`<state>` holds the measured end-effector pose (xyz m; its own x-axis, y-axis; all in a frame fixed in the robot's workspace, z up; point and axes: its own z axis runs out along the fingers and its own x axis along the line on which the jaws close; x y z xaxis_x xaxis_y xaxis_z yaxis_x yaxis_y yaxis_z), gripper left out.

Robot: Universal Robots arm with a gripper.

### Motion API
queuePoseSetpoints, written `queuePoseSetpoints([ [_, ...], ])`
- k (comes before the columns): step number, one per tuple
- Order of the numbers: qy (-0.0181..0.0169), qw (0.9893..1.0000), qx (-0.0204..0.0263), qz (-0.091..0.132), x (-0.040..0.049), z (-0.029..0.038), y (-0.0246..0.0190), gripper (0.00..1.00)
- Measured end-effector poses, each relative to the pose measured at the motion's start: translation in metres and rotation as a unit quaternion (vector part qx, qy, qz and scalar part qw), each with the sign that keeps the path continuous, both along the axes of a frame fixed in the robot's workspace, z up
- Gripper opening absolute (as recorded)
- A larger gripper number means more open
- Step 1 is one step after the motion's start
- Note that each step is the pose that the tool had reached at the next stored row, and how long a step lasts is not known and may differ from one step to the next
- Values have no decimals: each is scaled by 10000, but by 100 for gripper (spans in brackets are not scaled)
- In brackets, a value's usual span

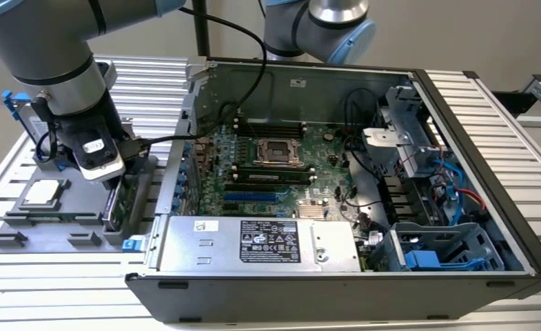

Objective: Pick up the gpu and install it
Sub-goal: 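Pick up the gpu and move the gpu toward the slot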

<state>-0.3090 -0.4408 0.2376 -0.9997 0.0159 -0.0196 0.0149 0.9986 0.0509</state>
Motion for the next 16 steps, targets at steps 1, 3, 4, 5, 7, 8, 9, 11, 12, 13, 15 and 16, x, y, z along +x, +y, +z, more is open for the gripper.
queuePoseSetpoints([
  [1,0,10000,0,0,0,0,0,0],
  [3,0,10000,0,0,0,0,0,0],
  [4,0,10000,0,0,0,0,0,0],
  [5,0,10000,0,0,0,0,0,0],
  [7,0,10000,1,0,0,0,0,0],
  [8,0,10000,1,0,0,0,0,0],
  [9,0,10000,1,0,0,0,0,0],
  [11,0,10000,1,0,0,0,0,0],
  [12,0,10000,1,0,0,0,0,0],
  [13,0,10000,1,0,0,0,0,0],
  [15,0,10000,1,0,0,0,0,0],
  [16,0,10000,2,0,0,0,0,0],
])
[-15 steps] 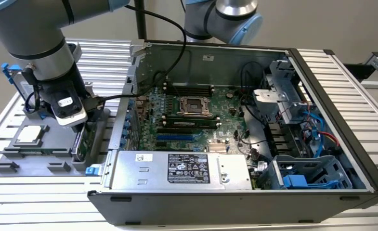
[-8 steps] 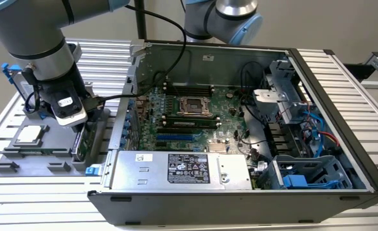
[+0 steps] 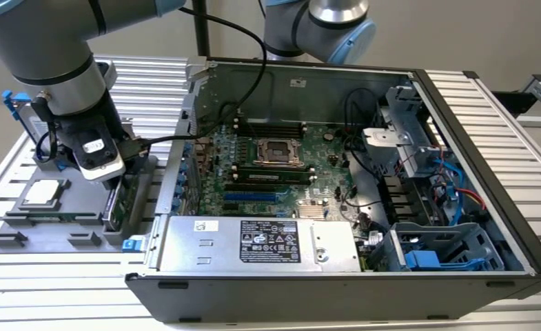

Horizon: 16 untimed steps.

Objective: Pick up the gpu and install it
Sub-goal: 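Pick up the gpu and move the gpu toward the slot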

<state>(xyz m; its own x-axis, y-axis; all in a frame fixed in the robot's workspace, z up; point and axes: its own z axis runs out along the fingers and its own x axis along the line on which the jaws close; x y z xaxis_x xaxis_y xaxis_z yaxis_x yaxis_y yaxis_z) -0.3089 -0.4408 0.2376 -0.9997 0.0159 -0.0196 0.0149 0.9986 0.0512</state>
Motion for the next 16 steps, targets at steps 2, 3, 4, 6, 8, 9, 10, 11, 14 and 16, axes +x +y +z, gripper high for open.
queuePoseSetpoints([
  [2,-1,10000,0,0,0,10,0,0],
  [3,0,10000,0,0,0,21,0,0],
  [4,0,10000,0,0,0,35,0,0],
  [6,0,10000,0,0,0,63,0,0],
  [8,0,10000,0,0,0,88,0,0],
  [9,0,10000,0,0,0,95,0,0],
  [10,0,10000,0,0,0,102,0,0],
  [11,0,10000,0,0,0,110,0,0],
  [14,0,10000,0,0,0,144,0,0],
  [16,0,10000,-1,0,0,162,0,0],
])
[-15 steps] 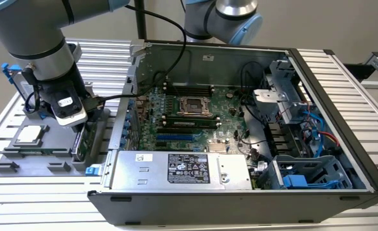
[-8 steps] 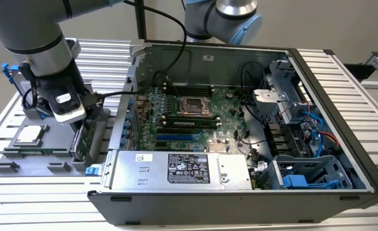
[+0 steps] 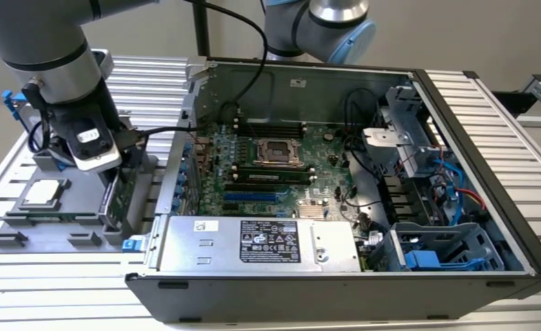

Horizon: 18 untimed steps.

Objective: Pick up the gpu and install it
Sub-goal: 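Pick up the gpu and move the gpu toward the slot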

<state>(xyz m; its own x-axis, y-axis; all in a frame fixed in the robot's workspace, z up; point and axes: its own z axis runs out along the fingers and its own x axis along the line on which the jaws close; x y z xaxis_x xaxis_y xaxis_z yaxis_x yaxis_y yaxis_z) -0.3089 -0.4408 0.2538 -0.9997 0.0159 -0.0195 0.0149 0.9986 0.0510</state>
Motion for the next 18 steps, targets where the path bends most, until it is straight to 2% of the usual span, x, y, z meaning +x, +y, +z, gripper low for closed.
queuePoseSetpoints([
  [7,0,10000,0,0,0,34,0,0],
  [12,0,10000,0,0,0,91,0,0],
  [18,0,10000,0,0,0,129,0,0],
])
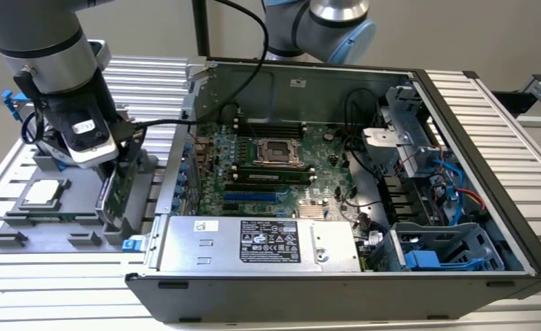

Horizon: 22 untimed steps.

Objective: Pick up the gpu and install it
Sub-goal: 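Pick up the gpu and move the gpu toward the slot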

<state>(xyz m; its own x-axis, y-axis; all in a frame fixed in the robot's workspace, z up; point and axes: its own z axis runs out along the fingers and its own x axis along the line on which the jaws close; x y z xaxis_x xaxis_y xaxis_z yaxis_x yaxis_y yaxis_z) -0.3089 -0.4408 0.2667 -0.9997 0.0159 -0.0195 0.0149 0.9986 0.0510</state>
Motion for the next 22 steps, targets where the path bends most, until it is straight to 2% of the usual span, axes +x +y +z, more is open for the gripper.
queuePoseSetpoints([
  [22,0,10000,0,0,0,91,0,0],
])
